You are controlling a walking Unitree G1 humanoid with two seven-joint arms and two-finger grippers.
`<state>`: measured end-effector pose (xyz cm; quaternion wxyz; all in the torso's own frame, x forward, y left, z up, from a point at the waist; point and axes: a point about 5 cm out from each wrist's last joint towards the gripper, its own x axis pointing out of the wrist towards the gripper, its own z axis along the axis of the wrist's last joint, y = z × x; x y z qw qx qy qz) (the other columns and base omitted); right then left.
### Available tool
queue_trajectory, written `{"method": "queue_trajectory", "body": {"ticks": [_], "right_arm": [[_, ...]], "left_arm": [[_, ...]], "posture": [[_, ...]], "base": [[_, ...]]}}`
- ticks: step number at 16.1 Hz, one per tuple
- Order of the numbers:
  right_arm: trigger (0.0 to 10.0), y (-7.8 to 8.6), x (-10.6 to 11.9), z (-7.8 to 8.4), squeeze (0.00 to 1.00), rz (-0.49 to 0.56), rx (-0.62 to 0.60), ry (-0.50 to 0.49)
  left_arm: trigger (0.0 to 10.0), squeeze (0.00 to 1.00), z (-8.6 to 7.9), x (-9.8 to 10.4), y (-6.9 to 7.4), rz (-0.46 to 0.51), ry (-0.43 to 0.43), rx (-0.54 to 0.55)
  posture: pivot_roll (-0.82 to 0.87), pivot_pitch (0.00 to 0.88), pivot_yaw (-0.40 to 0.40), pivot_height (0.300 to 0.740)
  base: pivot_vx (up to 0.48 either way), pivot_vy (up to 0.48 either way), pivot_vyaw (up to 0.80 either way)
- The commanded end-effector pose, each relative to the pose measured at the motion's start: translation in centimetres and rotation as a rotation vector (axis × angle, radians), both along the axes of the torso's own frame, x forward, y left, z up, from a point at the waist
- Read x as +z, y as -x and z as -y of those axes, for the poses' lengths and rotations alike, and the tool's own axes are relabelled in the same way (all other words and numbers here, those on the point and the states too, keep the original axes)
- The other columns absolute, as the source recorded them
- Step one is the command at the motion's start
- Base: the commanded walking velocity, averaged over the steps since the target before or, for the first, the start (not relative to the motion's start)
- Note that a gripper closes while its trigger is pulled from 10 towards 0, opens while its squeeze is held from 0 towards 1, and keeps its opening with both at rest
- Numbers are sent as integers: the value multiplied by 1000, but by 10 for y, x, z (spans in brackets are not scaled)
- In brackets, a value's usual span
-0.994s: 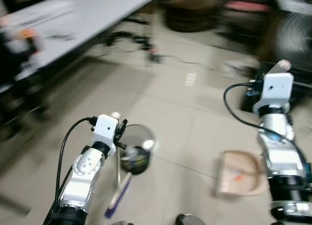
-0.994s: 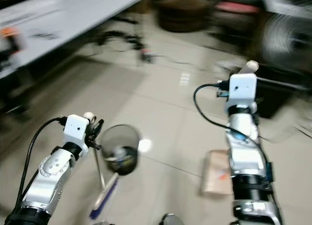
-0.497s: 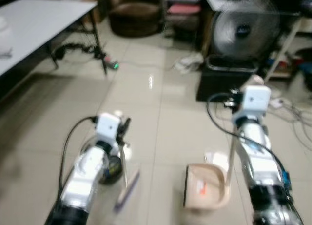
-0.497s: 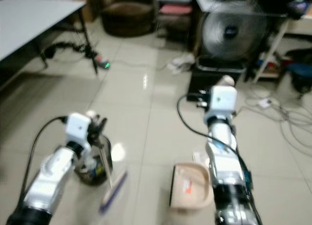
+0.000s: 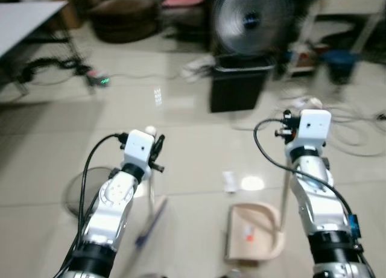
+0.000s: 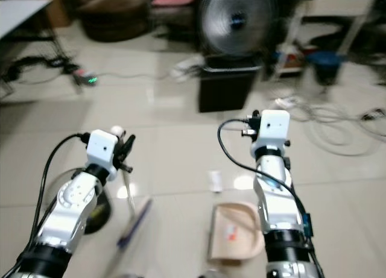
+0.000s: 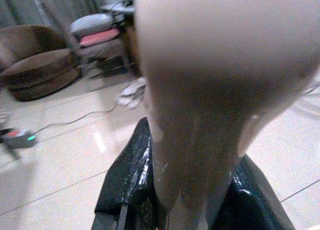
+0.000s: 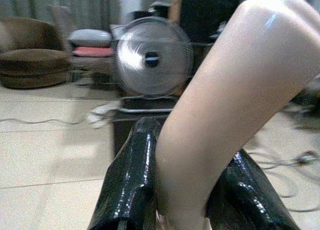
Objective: Sweep floor
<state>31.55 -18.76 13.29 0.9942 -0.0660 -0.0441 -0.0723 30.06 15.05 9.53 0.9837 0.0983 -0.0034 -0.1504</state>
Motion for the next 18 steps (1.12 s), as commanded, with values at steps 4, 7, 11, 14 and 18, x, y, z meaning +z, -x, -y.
{"method": "queue_trajectory", "body": {"ticks": [4,7,11,14,18], "right_arm": [[10000,-2,1,-6,0,-19,25,6],[10000,-1,-2,-8,0,-33,24,-52],[10000,0,-3,-5,0,-37,11,-57],[10000,1,-7,0,0,-45,-22,-84],[10000,0,-7,2,0,-36,-26,-60]], "left_arm": [[10000,0,-7,6,-4,35,3,57],[10000,0,-9,16,-8,89,24,89],[10000,0,-8,21,-10,121,12,87],[10000,0,-6,22,-10,142,-5,80],[10000,0,-5,23,-10,150,-5,84]], "posture": [[-72,19,15,740],[-73,21,16,740],[-73,22,16,740],[-73,23,15,740],[-73,24,14,740]], "base": [[0,-94,0],[0,0,0],[332,0,-756],[387,0,-533],[389,0,0]]}}
